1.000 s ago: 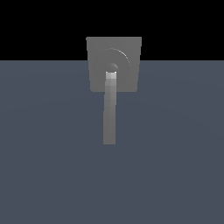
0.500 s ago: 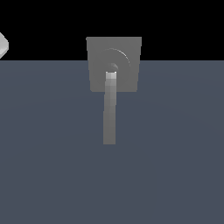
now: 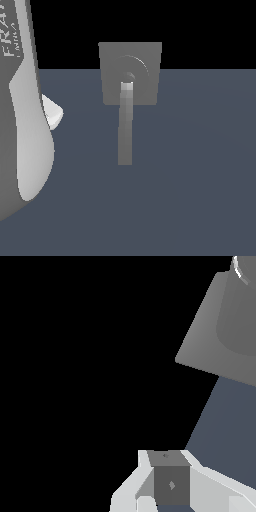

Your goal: Turn on the faucet by rotating a designated handle.

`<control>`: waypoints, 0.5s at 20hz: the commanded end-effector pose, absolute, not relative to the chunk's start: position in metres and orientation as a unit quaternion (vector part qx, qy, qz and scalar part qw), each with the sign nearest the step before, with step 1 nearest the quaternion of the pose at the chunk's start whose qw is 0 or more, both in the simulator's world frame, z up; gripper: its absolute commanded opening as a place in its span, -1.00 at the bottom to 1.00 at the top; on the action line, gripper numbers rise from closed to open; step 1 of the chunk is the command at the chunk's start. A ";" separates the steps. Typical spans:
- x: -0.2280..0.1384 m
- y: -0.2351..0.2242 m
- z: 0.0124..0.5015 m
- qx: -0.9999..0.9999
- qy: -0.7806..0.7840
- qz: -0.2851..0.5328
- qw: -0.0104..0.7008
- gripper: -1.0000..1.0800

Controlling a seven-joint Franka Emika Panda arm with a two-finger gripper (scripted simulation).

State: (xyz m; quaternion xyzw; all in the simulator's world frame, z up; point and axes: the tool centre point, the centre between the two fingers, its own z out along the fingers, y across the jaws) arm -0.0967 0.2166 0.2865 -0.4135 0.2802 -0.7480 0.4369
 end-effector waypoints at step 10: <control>-0.100 0.127 0.139 -0.632 0.121 -0.753 0.137 -1.00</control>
